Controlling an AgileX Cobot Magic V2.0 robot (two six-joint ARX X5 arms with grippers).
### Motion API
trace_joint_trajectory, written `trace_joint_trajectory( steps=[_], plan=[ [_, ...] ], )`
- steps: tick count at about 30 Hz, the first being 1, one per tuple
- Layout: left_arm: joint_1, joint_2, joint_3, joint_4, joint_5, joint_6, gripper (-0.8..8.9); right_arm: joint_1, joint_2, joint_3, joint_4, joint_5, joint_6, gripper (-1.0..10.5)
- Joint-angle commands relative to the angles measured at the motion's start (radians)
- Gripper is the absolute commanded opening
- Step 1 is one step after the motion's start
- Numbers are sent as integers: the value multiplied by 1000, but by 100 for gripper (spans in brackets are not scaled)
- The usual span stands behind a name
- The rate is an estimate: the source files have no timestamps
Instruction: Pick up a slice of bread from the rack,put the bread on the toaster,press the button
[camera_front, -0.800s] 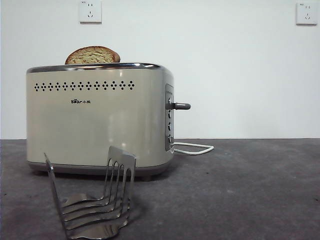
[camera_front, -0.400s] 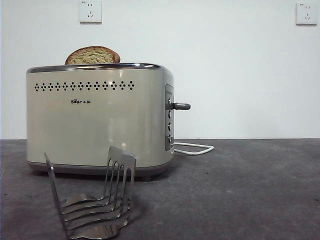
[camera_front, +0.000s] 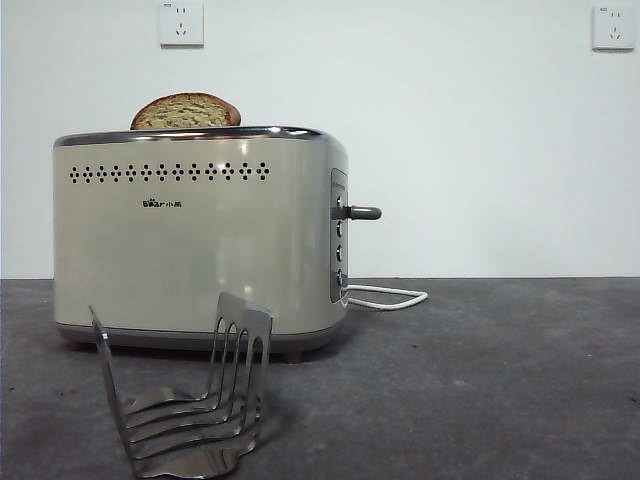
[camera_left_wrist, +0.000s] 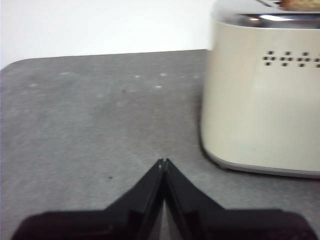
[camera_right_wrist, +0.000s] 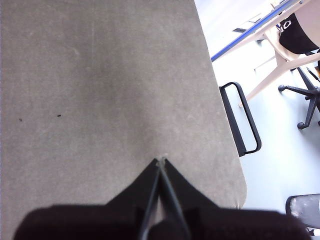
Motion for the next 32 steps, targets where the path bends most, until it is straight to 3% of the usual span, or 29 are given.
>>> trace_joint_trajectory(
  steps=[1, 28, 32],
  plan=[
    [-9, -2, -10, 5, 0, -7, -4, 0, 2, 2, 6, 0, 0, 0],
    [-8, 44, -10, 14, 0, -11, -4, -14, -30, 1, 35, -4, 0, 0],
    [-8, 52, -10, 14, 0, -11, -4, -54, -124, -27, 101, -11, -66, 0]
  ],
)
